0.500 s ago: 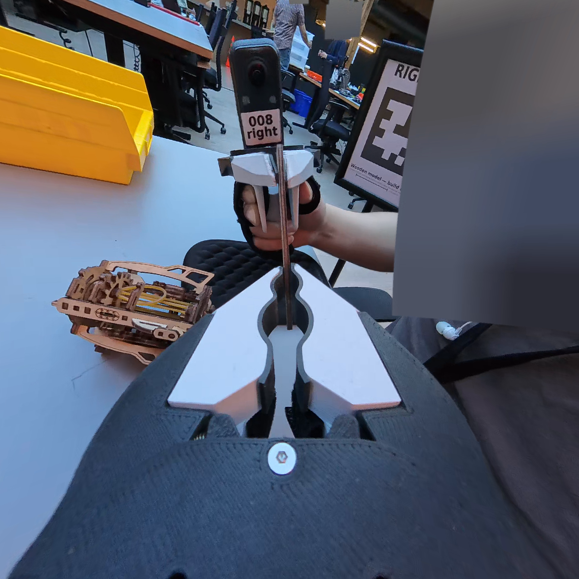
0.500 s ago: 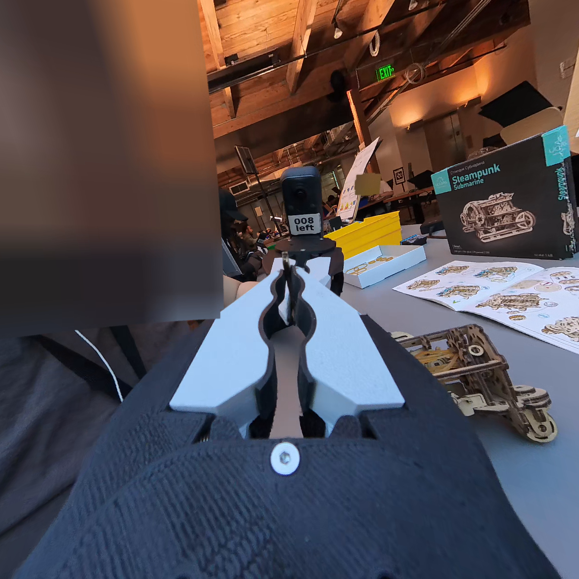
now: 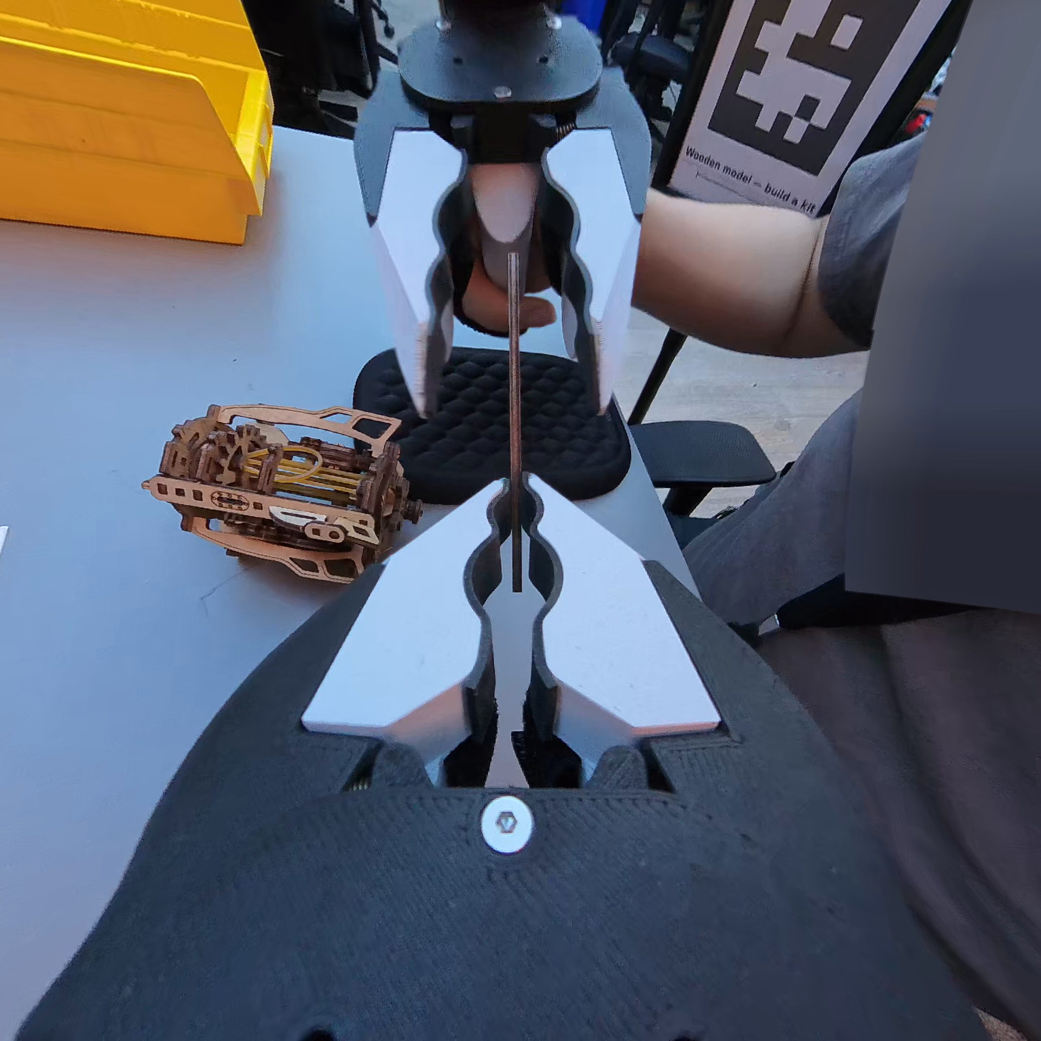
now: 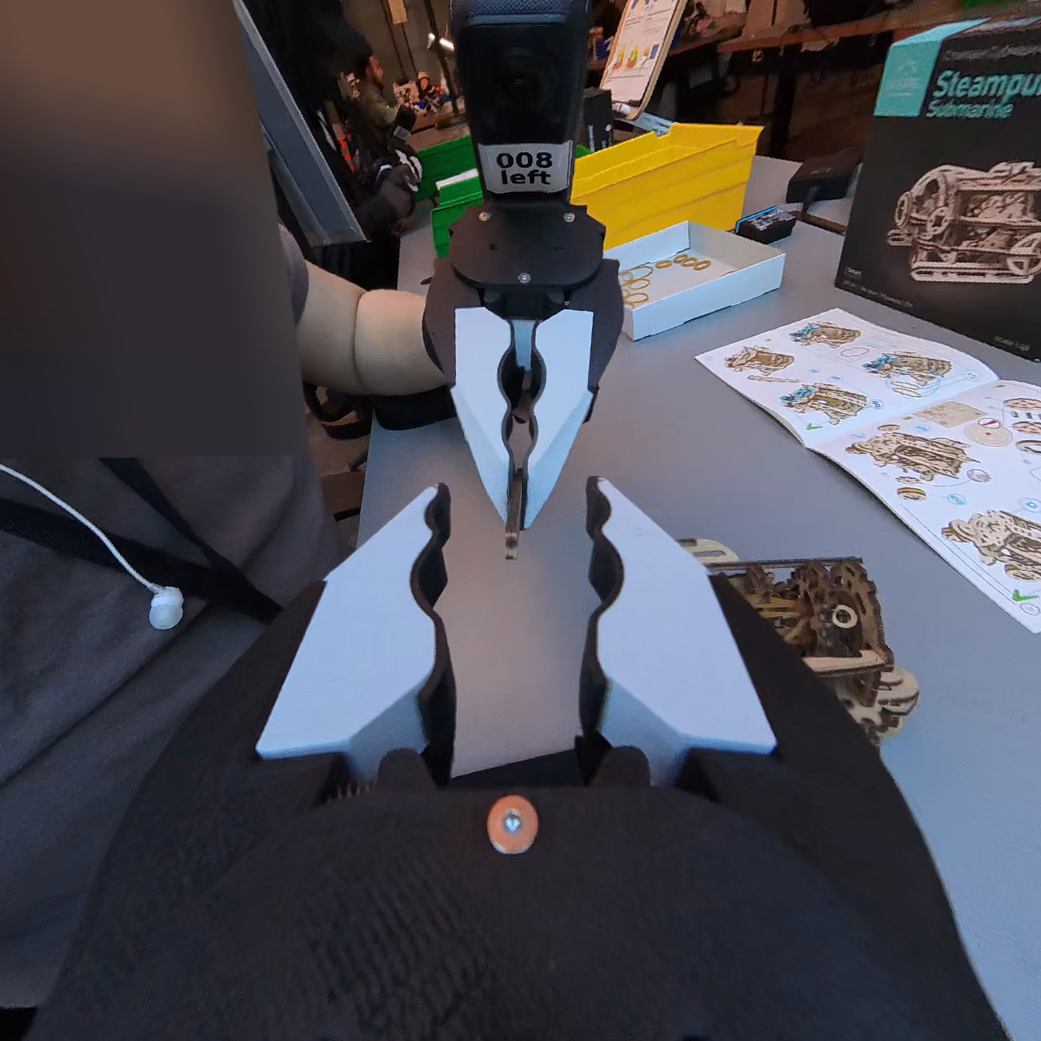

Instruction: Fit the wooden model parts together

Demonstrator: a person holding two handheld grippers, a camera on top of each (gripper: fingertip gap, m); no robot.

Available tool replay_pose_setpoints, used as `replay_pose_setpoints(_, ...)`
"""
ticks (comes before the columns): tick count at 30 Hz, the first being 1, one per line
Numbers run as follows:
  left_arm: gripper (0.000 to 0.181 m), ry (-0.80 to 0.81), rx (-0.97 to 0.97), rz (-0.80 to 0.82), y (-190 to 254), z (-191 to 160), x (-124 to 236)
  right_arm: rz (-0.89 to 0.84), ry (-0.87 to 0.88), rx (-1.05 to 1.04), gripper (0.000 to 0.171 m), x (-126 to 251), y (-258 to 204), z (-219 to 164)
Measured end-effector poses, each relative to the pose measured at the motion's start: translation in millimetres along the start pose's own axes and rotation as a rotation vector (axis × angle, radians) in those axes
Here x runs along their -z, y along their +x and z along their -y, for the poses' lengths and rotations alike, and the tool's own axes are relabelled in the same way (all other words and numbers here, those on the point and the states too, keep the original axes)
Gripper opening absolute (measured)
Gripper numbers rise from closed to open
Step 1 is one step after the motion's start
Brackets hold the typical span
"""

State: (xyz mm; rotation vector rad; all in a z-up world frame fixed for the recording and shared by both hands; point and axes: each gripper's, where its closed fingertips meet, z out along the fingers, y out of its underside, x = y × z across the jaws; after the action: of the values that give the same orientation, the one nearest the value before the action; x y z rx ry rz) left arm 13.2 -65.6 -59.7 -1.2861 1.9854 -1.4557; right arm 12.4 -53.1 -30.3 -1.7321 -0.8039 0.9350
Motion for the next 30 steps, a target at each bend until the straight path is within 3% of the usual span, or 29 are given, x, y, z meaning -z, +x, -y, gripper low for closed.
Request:
replay_pose_setpoints(3, 0.000, -0.022, -0.021, 0.012, 0, -3, -1, 0.070, -0.046, 0.013, 0.015, -4, -10, -1)
replay_pose_setpoints(5, 0.000, -0.021, -0.014, 0.002, 2, -3, -1, 0.057, -0.062, 0.021, 0.008, -5, -8, -2)
replay_pose_setpoints(13, 0.000, -0.016, -0.008, -0.004, 1, -3, -1, 0.023, -0.125, 0.040, 0.002, -6, -2, -12)
replay_pose_setpoints(30, 0.000, -0.038, -0.017, 0.009, -1, -9, -8, 0.018, -0.069, 0.016, 0.001, -4, 0, -16)
